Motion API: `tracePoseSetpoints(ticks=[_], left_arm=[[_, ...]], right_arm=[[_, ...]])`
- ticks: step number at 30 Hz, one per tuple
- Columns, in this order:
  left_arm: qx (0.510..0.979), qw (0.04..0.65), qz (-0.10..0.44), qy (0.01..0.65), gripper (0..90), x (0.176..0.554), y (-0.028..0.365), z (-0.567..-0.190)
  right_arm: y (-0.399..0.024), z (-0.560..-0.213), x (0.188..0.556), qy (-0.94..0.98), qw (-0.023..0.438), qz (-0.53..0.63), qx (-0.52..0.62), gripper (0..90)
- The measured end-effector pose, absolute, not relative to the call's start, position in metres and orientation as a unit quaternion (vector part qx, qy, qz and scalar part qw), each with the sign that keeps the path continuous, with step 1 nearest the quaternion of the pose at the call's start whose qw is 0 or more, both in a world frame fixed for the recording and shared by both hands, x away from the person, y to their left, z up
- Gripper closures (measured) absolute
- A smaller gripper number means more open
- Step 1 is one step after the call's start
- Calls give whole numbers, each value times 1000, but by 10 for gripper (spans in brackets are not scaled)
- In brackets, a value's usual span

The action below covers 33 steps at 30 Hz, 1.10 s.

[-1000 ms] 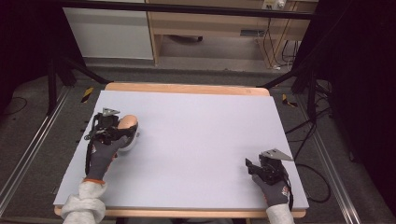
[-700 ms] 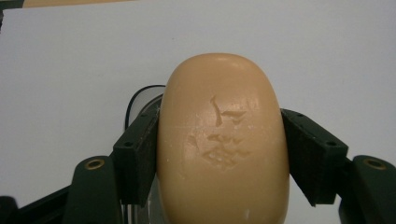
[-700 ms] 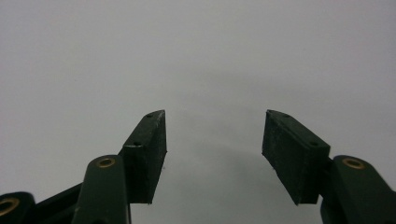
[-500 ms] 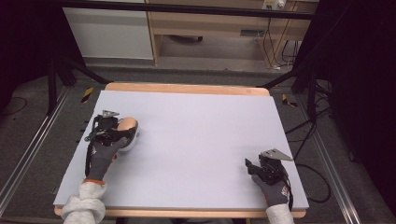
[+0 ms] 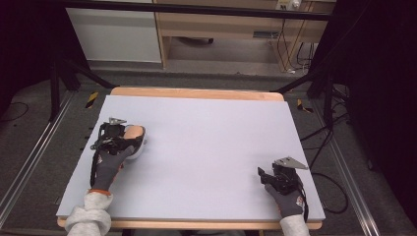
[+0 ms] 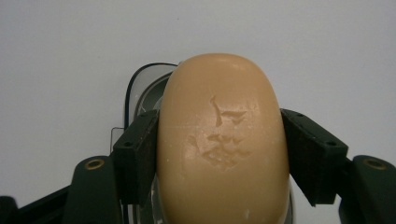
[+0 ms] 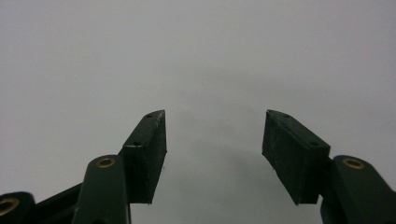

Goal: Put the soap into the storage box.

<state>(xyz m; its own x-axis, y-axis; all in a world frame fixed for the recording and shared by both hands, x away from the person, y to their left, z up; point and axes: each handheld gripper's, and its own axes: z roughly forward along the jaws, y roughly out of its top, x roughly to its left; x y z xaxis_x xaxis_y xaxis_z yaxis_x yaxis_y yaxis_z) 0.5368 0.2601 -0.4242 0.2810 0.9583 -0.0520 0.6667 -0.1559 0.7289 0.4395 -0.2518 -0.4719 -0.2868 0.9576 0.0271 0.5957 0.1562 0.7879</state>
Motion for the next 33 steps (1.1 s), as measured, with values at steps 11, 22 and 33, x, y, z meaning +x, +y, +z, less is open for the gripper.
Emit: tracePoseSetpoints(ticks=[11,22,33], left_arm=[[722,334,216,566,316,538,264,-429],[719,336,219,567,313,537,264,-429],[721,363,216,550,309,528,263,-421]], right_arm=[[-251,-472,439,719,252,359,539,396],[-250,-471,439,719,252,359,539,392],[-250,-471,439,717,251,360,541,392]])
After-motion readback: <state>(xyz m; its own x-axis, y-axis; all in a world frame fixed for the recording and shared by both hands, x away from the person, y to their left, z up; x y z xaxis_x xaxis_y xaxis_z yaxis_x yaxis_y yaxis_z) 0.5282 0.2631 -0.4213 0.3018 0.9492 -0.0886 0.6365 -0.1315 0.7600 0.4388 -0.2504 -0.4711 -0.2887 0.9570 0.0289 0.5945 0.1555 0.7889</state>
